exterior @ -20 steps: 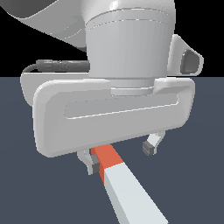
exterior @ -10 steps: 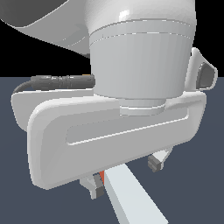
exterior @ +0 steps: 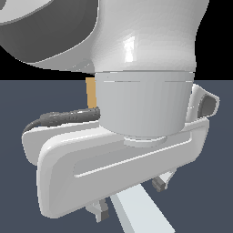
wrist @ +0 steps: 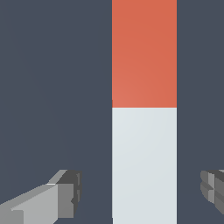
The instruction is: Insert the peg into the horizontal hole in a box.
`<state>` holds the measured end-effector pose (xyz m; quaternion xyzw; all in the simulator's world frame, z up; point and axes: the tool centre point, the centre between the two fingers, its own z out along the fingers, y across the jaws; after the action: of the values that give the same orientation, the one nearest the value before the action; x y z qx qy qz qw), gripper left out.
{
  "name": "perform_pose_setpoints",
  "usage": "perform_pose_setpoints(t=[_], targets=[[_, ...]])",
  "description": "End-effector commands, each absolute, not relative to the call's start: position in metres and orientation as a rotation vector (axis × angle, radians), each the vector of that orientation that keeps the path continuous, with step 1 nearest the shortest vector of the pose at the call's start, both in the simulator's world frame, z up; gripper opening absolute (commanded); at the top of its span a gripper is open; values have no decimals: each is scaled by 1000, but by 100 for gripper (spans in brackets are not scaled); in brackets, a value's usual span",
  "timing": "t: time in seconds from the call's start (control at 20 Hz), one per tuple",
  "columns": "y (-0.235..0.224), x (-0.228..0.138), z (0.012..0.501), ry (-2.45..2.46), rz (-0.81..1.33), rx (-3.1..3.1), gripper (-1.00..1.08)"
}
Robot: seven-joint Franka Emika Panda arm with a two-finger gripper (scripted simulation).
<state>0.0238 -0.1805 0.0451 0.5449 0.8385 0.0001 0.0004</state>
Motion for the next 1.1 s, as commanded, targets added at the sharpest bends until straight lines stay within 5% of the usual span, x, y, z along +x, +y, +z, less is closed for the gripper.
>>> perform_pose_setpoints(t=[0.0,0.35,0.4,1.05], targets=[[-180,23,32,2635,0,1711,100],[-181,25,20,2636,0,1710,100],[-181,25,20,2636,0,1710,-100],[-180,23,21,2633,0,1715,-100]])
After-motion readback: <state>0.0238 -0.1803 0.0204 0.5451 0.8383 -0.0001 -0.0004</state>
